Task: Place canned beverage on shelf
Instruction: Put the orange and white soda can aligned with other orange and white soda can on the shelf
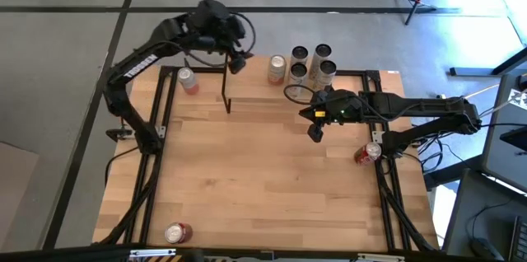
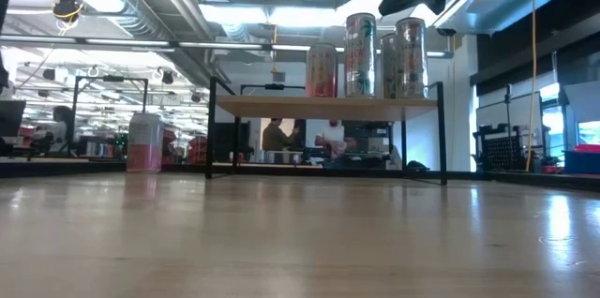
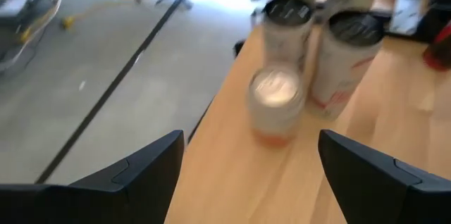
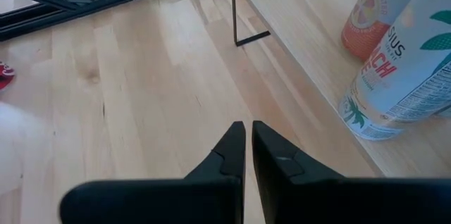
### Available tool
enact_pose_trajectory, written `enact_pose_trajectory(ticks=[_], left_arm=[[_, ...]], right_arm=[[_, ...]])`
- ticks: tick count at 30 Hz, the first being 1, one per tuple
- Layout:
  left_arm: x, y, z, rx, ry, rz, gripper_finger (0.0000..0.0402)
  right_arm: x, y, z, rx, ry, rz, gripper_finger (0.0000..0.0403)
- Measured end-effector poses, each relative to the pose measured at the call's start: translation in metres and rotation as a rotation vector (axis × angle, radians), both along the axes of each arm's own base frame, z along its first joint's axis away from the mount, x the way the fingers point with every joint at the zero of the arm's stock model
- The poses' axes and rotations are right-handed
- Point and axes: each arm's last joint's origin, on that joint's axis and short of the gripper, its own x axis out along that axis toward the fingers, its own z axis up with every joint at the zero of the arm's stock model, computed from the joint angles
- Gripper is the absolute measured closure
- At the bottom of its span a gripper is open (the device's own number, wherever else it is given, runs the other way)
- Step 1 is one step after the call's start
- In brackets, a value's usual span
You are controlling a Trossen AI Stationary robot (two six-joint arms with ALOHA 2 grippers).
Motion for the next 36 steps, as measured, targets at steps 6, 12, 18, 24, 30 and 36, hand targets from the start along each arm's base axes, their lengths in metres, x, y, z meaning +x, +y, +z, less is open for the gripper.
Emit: enact_pose_trajectory(ticks=[6, 12, 18, 24, 30, 36], left_arm=[[-0.034, -0.006, 0.01, -0.004, 0.055, 0.144, 0.0086], [-0.073, -0.008, 0.015, -0.031, 0.076, 0.301, 0.0086], [-0.104, -0.001, -0.015, -0.112, 0.115, 0.447, 0.0086], [-0.11, 0.005, -0.05, -0.19, 0.204, 0.501, 0.0086], [-0.106, 0.006, -0.071, -0.226, 0.263, 0.497, 0.0086], [-0.111, 0.013, -0.081, -0.272, 0.262, 0.562, 0.0074]], right_arm=[[0.0, 0.0, 0.0, -0.007, 0.002, 0.004, 0.0386], [0.0, 0.0, 0.0, -0.002, 0.0, -0.001, 0.0386], [0.0, 0.0, 0.0, 0.007, -0.002, -0.007, 0.0386], [0.001, 0.0, -0.001, 0.022, -0.001, -0.019, 0.0386], [0.003, 0.0, -0.006, 0.023, 0.039, -0.019, 0.0386], [0.005, 0.0, -0.01, 0.023, 0.063, -0.019, 0.0386]])
